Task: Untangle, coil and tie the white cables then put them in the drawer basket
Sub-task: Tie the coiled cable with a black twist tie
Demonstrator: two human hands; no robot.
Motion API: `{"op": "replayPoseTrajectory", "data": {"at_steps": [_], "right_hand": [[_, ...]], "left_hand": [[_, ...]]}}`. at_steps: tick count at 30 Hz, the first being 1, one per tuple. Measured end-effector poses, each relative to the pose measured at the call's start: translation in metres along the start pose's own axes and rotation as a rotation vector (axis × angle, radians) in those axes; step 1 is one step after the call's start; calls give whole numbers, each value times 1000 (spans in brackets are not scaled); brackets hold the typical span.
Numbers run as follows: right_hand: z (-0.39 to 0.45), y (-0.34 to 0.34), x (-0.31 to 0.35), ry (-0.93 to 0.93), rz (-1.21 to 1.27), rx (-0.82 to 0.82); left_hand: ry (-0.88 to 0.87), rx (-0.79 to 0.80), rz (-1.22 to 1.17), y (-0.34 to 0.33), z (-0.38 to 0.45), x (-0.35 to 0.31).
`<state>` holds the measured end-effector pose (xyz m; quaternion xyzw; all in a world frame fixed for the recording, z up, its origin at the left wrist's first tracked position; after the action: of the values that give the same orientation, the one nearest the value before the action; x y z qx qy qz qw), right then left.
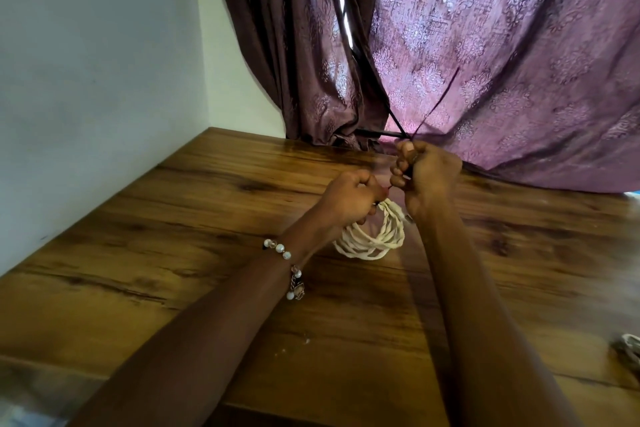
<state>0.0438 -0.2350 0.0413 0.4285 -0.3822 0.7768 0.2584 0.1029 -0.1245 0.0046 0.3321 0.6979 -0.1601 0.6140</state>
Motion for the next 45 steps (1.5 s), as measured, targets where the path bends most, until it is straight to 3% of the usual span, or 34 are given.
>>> {"op": "replayPoseTrajectory", "data": {"at_steps": [5, 10, 14, 18, 23, 28, 30, 33, 36, 40, 45], "right_hand": [[-17, -25, 10, 197, -79, 250], [-35, -49, 5, 257, -173, 507], [-46, -64, 0, 391, -377, 764], [-52, -67, -3, 437, -392, 938], [-53, -62, 8, 437, -312, 947], [-19, -24, 16, 492, -238, 392], [-14, -14, 5, 400, -256, 301], [-24, -12, -33, -32, -92, 341], [-29, -8, -55, -276, 14, 326], [-35, -6, -59, -365, 94, 404], [-50, -20, -46, -341, 243, 540]], "left_hand": [[73, -206, -226, 25, 12, 14], [256, -136, -573, 48, 22, 31], [346, -48, -658, 61, 23, 37], [352, 99, -630, 62, 14, 34], [192, -45, -530, 78, 15, 24], [15, 4, -467, 77, 5, 6], [-81, 20, -404, 74, 5, 0], [-216, -2, -262, 70, 2, -7], [-368, -42, -106, 65, -5, -16], [-545, -144, 124, 60, -15, -26], [-796, -214, 351, 45, -31, -35]]}}
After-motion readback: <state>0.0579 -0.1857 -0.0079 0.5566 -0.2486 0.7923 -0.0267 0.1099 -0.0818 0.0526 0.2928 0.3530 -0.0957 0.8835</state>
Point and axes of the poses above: each hand's wrist, its own z-axis towards the middle knuckle, its own y-axis out of the back of the hand, x = y × z, the point moved 8 cm from there along z, towards the middle knuckle, and after that the axes turned 15 degrees about y, right-handed, at the moved point
